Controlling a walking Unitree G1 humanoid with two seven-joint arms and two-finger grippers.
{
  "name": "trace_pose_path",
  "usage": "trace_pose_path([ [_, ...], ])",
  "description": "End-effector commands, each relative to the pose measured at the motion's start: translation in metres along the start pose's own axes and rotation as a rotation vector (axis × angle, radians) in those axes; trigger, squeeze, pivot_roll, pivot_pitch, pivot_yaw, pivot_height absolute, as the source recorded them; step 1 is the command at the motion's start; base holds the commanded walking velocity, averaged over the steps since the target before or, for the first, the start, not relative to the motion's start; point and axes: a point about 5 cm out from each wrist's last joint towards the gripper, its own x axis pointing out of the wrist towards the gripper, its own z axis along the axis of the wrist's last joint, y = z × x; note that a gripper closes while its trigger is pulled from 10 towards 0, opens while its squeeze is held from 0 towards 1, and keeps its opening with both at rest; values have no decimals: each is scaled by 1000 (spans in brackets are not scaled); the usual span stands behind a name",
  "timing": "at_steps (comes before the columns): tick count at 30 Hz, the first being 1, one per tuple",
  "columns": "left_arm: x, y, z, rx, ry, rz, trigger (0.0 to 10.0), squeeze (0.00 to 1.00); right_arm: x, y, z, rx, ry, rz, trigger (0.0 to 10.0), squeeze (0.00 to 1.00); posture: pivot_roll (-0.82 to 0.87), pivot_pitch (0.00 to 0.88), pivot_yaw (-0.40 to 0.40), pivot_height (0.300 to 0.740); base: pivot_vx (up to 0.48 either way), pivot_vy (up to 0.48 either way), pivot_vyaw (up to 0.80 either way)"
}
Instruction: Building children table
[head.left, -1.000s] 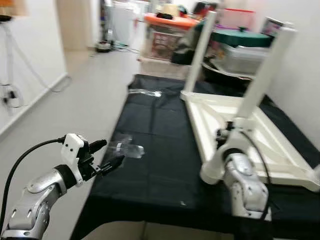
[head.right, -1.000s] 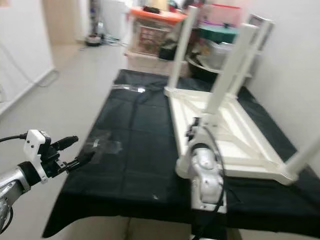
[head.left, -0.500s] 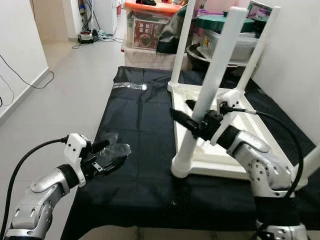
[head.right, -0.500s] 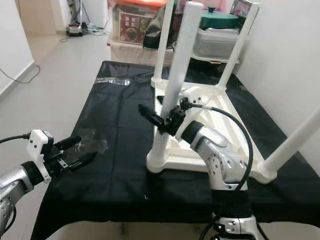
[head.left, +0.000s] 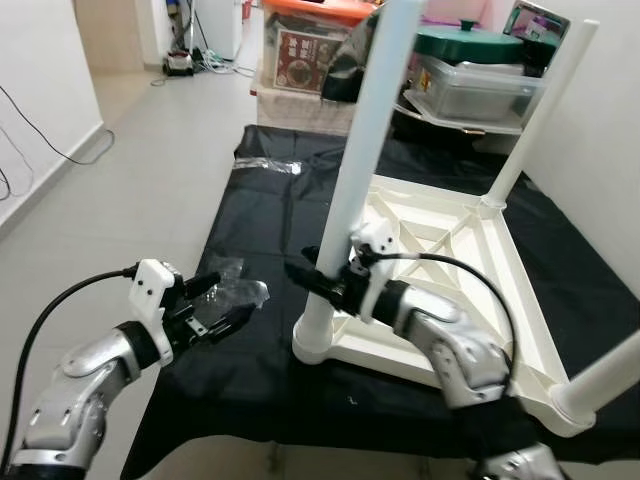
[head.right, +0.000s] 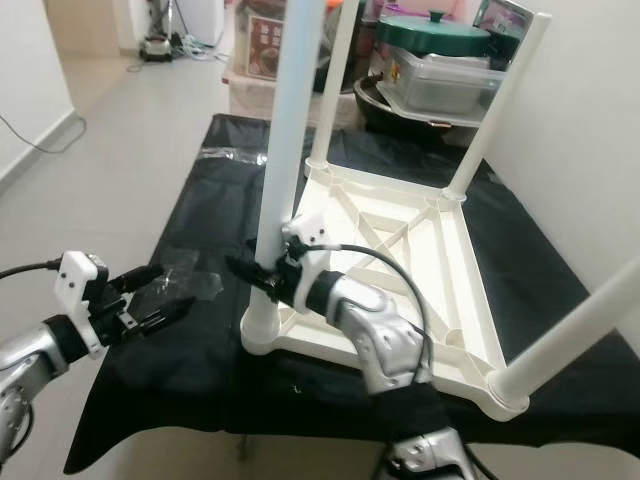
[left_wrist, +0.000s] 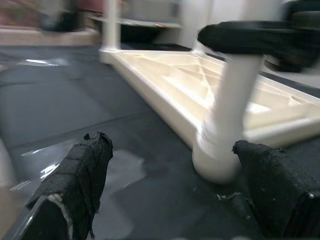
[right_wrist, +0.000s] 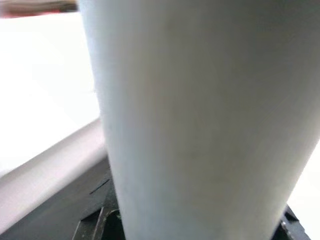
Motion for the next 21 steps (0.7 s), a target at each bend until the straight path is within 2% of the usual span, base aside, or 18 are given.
trace_pose_path([
  [1, -2, -2, -3, -12, 9, -6, 10000, 0, -35, -83, -38, -7, 182, -587, 0, 0, 118, 0, -157, 740, 0, 0, 0],
  [5, -2, -2, -3, -13, 9, -6, 10000, 0, -45, -77, -36, -14, 152, -600, 0, 0, 114, 0, -153, 740, 0, 0, 0],
  [6, -2, -2, -3, -14, 9, -6, 10000, 0, -49, -71, -35, -24, 150, -565, 0, 0, 108, 0, -152, 740, 0, 0, 0],
  [8, -2, -2, -3, -14, 9, -6, 10000, 0, -49, -71, -35, -24, 150, -565, 0, 0, 108, 0, -152, 740, 0, 0, 0],
  [9, -3, -2, -4, -15, 9, -8, 10000, 0, -50, -65, -36, -33, 159, -529, 0, 0, 108, 0, -152, 740, 0, 0, 0],
  [10, -3, -2, -4, -15, 10, -8, 10000, 0, -48, -56, -34, -23, 144, -469, 5176, 0, 107, 0, -150, 740, 0, 0, 0],
  [11, -2, -2, -4, -16, 10, -10, 10000, 0, -44, -43, -29, 4, 101, -342, 10000, 0, 102, 0, -146, 740, 0, 0, 0],
  [12, -2, -2, -4, -16, 10, -10, 10000, 0, -44, -43, -29, 4, 101, -342, 10000, 0, 102, 0, -146, 740, 0, 0, 0],
  [13, -2, -2, -4, -17, 10, -11, 10000, 0, -43, -40, -23, 13, 57, -307, 10000, 584, 102, 0, -146, 740, 0, 0, 0],
  [14, -2, -2, -4, -17, 10, -11, 10000, 0, -43, -40, -23, 13, 57, -307, 10000, 584, 102, 0, -146, 740, 0, 0, 0],
  [15, -2, -2, -5, -18, 11, -12, 10000, 0, -38, -34, -14, 35, 3, -239, 10000, 1000, 106, 0, -149, 740, 0, 0, 0],
  [16, -2, -2, -5, -19, 11, -12, 10000, 0, -34, -30, -5, 65, -30, -159, 10000, 1000, 107, 0, -149, 740, 0, 0, 0],
  [17, -2, -2, -5, -19, 11, -12, 10000, 0, -34, -30, -5, 65, -30, -159, 10000, 1000, 107, 0, -149, 740, 0, 0, 0],
  [18, -2, -1, -5, -19, 11, -11, 10000, 0, -31, -28, 7, 53, -83, -68, 10000, 0, 106, 0, -148, 740, 0, 0, 0],
  [19, -2, -1, -5, -19, 11, -11, 10000, 0, -31, -28, 7, 53, -83, -68, 10000, 0, 106, 0, -148, 740, 0, 0, 0],
  [20, -2, -1, -5, -20, 10, -11, 10000, 0, -29, -25, 18, 49, -114, 49, 10000, 0, 106, 0, -148, 740, 0, 0, 0],
  [21, -2, -1, -5, -20, 10, -11, 10000, 0, -29, -25, 18, 49, -114, 49, 10000, 0, 106, 0, -148, 740, 0, 0, 0],
])
